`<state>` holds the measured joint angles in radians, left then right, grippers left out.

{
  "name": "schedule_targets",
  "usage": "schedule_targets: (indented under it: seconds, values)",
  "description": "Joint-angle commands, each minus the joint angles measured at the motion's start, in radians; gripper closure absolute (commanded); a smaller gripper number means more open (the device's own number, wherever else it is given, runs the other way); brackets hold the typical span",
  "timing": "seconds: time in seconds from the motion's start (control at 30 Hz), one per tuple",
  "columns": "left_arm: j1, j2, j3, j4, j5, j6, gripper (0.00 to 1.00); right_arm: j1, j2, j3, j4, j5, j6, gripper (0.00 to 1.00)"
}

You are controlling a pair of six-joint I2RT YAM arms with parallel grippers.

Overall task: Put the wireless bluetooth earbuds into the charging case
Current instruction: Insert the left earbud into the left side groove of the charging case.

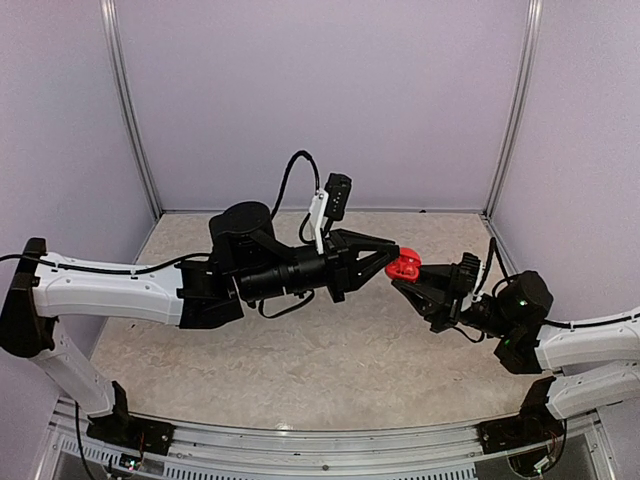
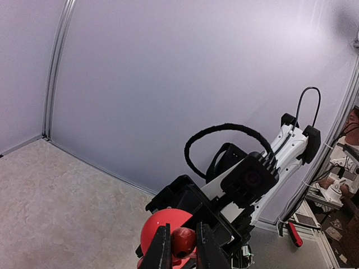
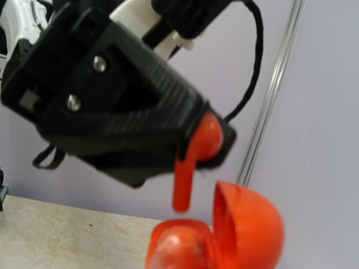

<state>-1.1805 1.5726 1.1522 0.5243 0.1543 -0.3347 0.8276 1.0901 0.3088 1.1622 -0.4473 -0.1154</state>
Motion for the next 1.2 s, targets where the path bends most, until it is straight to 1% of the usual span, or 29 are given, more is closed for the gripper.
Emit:
schedule_targets:
  seconds: [0.0,0.63,0.87,0.93,1.1,1.17]
  values:
    - [-0.007,0.016,0.032,0.033,0.024,-0.009,0.92,0.014,0.0,0.029,0.04,0.018,0.002,1.0]
    - [-0.008,0.046,0.032,0.029,0.037,-0.026,0.92,0.016,-0.012,0.036,0.05,0.022,0.025,1.0]
    - [-0.008,0.055,0.032,0.013,0.02,-0.027,0.91,0.016,-0.022,0.036,0.06,0.022,0.028,1.0]
    - [-0.008,0.056,0.031,-0.002,0.006,-0.027,0.88,0.015,-0.029,0.035,0.06,0.022,0.031,1.0]
    - [-0.007,0.051,0.032,-0.04,-0.034,-0.017,0.78,0.016,-0.041,0.033,0.052,0.022,0.031,1.0]
    - [-0.007,0.047,0.032,-0.052,-0.046,-0.003,0.76,0.016,-0.042,0.031,0.051,0.023,0.033,1.0]
